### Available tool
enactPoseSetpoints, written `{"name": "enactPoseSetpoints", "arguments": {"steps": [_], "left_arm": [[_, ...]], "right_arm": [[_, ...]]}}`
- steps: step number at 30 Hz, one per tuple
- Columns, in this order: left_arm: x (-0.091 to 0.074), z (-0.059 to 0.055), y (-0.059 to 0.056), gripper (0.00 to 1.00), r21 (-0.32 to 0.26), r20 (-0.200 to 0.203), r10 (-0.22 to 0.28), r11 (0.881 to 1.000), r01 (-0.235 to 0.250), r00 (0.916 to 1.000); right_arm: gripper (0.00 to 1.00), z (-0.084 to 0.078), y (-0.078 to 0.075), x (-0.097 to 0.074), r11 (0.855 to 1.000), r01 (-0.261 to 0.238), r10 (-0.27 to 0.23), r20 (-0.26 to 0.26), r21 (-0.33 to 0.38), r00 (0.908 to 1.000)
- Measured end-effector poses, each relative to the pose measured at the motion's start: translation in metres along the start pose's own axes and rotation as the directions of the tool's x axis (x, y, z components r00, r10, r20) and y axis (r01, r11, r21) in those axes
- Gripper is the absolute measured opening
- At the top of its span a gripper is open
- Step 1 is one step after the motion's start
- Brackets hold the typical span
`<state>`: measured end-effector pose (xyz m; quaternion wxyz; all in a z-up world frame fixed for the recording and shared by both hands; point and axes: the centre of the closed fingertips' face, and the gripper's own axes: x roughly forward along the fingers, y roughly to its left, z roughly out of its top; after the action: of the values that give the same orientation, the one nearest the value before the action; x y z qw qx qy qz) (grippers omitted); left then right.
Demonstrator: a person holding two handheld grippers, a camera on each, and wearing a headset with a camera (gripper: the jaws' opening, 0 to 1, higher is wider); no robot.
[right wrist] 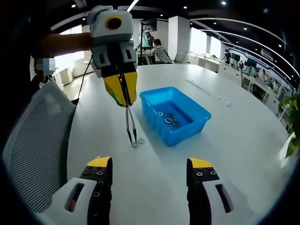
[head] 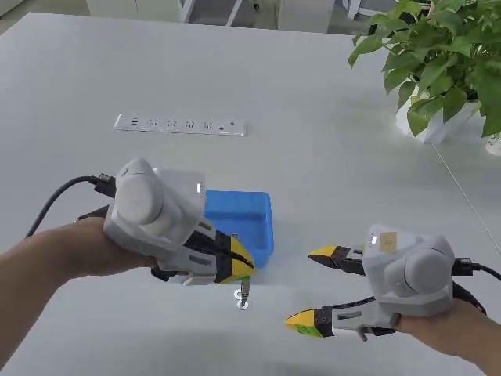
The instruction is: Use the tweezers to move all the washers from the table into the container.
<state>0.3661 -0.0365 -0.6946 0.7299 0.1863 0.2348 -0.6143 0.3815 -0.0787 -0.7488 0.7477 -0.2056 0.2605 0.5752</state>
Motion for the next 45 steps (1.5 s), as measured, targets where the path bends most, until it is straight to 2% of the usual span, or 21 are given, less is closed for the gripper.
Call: {"name": "enactPoseSetpoints", "arguments": {"steps": [3, 4, 6, 8, 17, 22, 30, 38, 45], "left_arm": [[0.003, -0.005, -0.001, 0.05, -0.001, -0.005, -0.004, 1.0, 0.004, 1.0], [0.003, -0.003, 0.0, 0.05, -0.007, 0.016, -0.004, 1.0, 0.004, 0.9999], [0.004, -0.007, -0.001, 0.05, -0.007, 0.004, -0.006, 1.0, 0.006, 1.0], [0.004, -0.005, -0.001, 0.05, -0.012, 0.018, -0.007, 1.0, 0.007, 0.9998], [0.002, -0.006, -0.003, 0.05, -0.011, 0.01, -0.019, 1.0, 0.019, 0.9998], [0.001, -0.007, -0.004, 0.05, -0.001, 0.0, -0.023, 1.0, 0.023, 0.9997], [0.002, -0.008, -0.007, 0.05, 0.019, -0.02, -0.038, 0.999, 0.039, 0.9991], [0.003, -0.005, -0.012, 0.05, 0.039, -0.034, -0.053, 0.998, 0.054, 0.998], [0.004, -0.006, -0.011, 0.05, 0.037, -0.045, -0.065, 0.997, 0.067, 0.9969]], "right_arm": [[0.65, -0.001, 0.002, 0.001, 1.0, -0.004, 0.004, -0.001, 0.002, 1.0], [0.65, -0.001, 0.002, 0.001, 1.0, -0.005, 0.005, -0.002, 0.001, 1.0], [0.65, -0.001, 0.002, 0.001, 1.0, -0.005, 0.005, -0.002, 0.003, 1.0], [0.64, -0.001, 0.002, 0.001, 1.0, -0.006, 0.006, 0.0, 0.003, 1.0], [0.61, 0.003, 0.005, 0.006, 1.0, -0.024, 0.024, 0.009, -0.007, 0.9997], [0.53, 0.009, 0.012, 0.012, 0.998, -0.057, 0.058, 0.023, -0.036, 0.9981], [0.36, 0.016, 0.022, 0.025, 0.989, -0.113, 0.116, 0.018, -0.097, 0.9931], [0.24, 0.021, 0.032, 0.037, 0.972, -0.173, 0.175, -0.003, -0.156, 0.9845], [0.18, 0.027, 0.037, 0.045, 0.959, -0.215, 0.216, -0.015, -0.187, 0.9763]]}}
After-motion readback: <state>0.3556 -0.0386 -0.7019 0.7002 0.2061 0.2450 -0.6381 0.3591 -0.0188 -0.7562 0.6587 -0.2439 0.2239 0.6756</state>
